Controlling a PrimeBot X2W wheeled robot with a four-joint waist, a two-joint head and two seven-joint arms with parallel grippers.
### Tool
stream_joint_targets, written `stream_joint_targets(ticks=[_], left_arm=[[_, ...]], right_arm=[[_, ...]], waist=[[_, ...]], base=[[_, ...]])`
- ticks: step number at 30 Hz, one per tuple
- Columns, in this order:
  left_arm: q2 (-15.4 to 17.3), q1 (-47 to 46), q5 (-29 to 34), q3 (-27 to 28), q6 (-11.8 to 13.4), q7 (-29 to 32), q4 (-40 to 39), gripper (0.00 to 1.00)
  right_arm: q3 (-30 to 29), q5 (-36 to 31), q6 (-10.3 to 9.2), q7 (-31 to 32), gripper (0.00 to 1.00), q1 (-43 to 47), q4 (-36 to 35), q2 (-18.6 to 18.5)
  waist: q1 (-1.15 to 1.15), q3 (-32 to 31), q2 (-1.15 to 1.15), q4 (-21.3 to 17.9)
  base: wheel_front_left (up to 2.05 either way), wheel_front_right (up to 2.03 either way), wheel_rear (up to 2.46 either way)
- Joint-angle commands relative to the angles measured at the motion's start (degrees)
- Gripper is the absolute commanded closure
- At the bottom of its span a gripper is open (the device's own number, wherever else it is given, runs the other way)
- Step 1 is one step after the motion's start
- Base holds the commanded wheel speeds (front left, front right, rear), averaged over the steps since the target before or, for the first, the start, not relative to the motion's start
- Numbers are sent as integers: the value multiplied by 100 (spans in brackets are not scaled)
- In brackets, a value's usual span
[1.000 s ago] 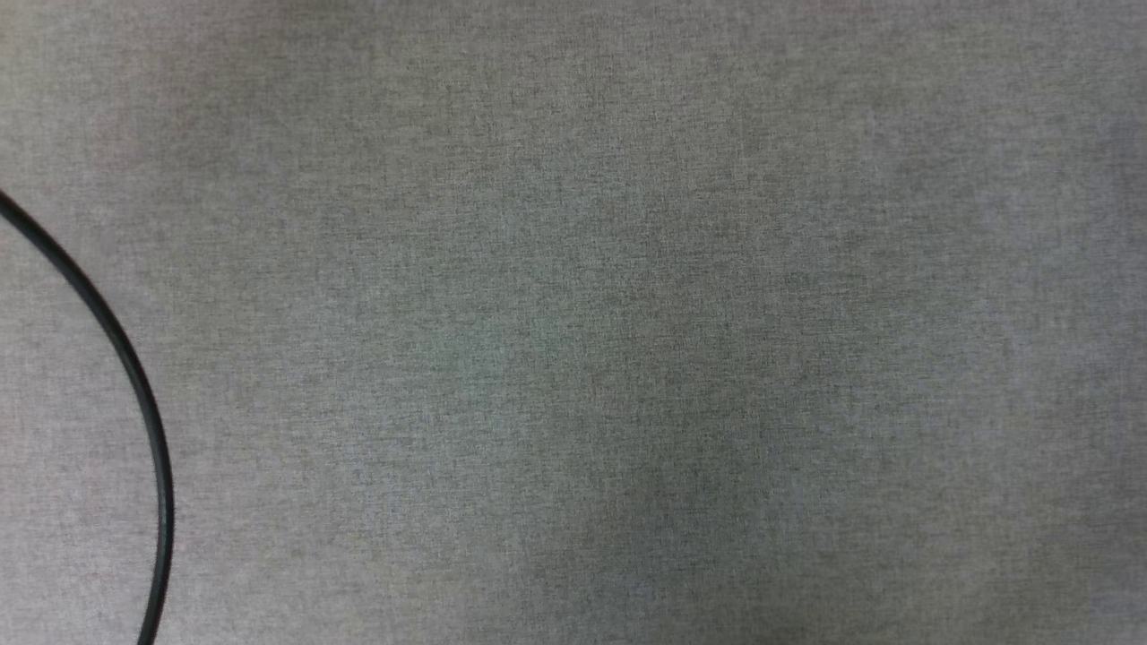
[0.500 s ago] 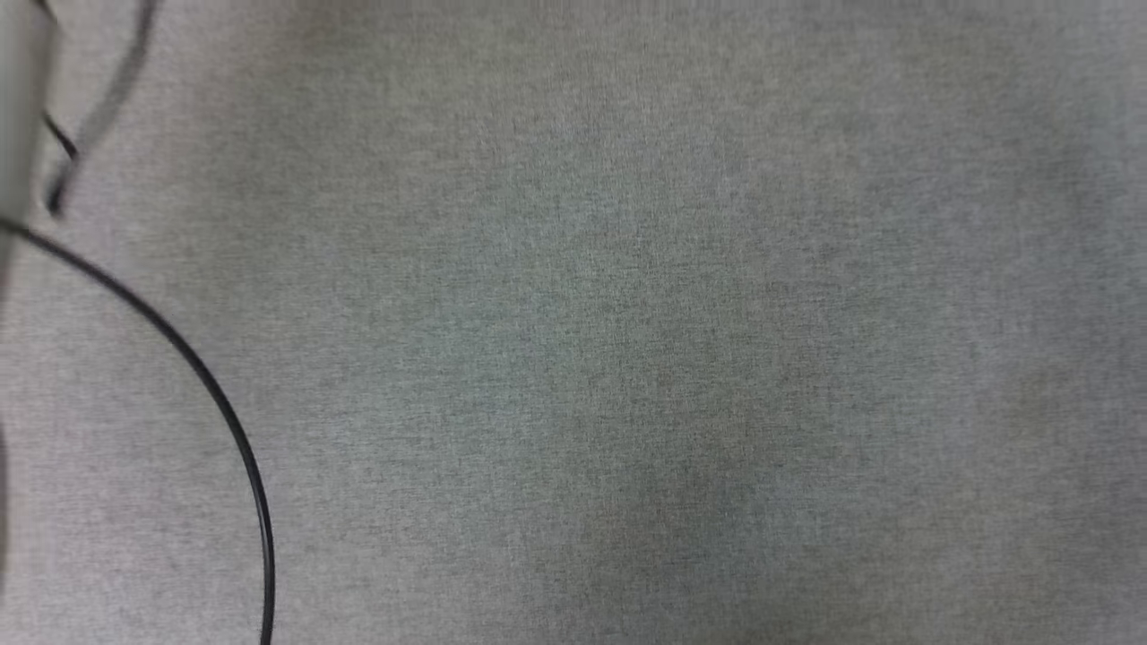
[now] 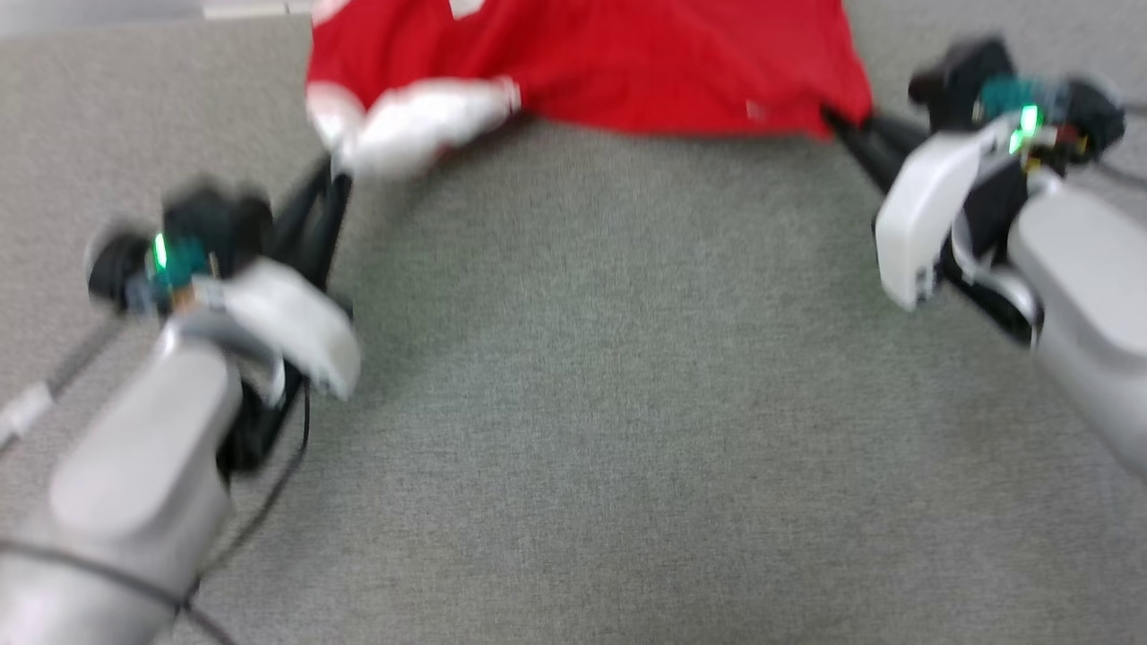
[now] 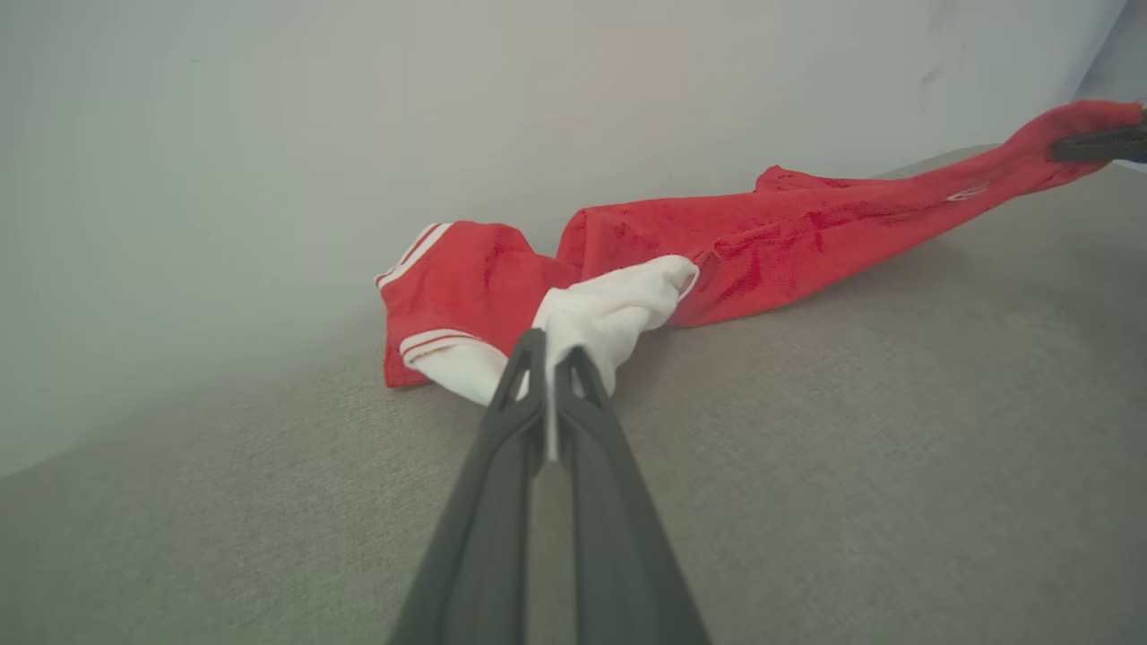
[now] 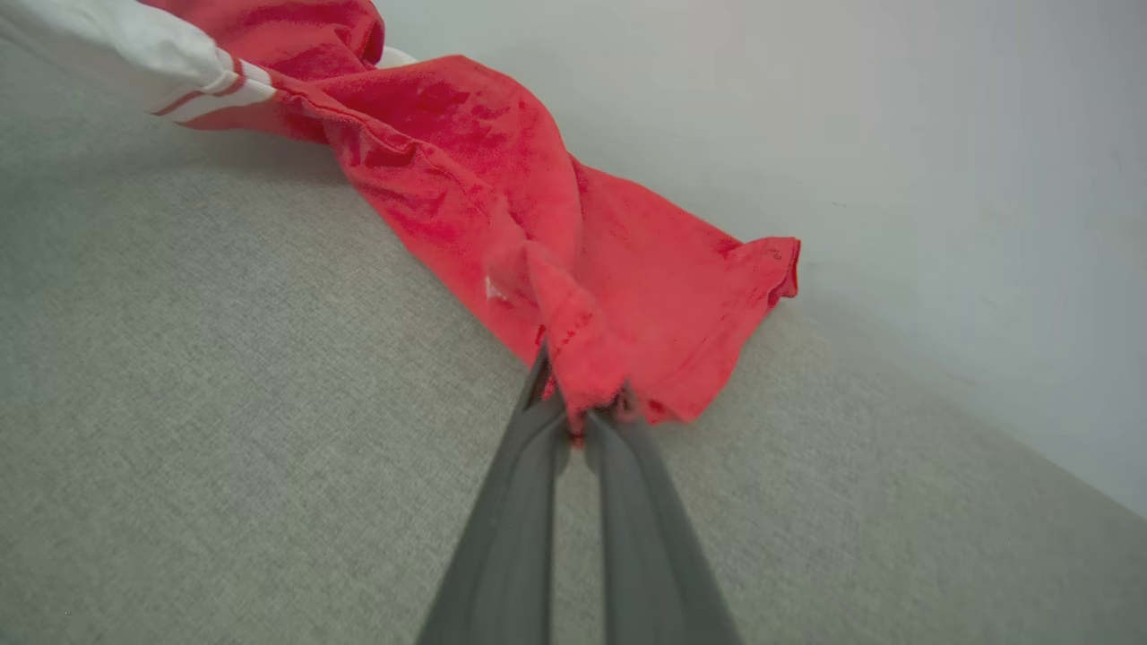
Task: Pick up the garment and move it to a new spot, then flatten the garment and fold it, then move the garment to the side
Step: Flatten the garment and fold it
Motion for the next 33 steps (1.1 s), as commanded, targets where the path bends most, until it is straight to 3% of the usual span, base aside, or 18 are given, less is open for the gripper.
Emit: stream_joint_targets(ticks=[1,8,17,27,33], left_arm=[[112,448,-73,-16,150,-20,-239,100],[550,2529,-491,-47,931,41,-1518,100],[851,4375,-946,-146,1613,84,-2534,100],[1069,5583,-1327,-246,1906,92,-2912,100],[1201,5888,-1454,-364,1920,282,-3021,100]], right_arm=[[112,106,-4,-49,100,276,-113,-100],[469,539,-4,-249,100,1359,-584,-709],[327,900,-4,-470,100,2861,-1163,-1399],[-180,865,-4,-282,100,4288,-1769,-1808],[-670,764,-4,-87,100,5225,-2225,-1935]], waist=[[0,-352,0,-27],[0,-957,0,0],[0,-1589,0,146],[0,-2070,0,191],[0,-2195,0,262]], base=[[0,0,0],[0,0,0],[0,0,0],[0,0,0],[0,0,0]])
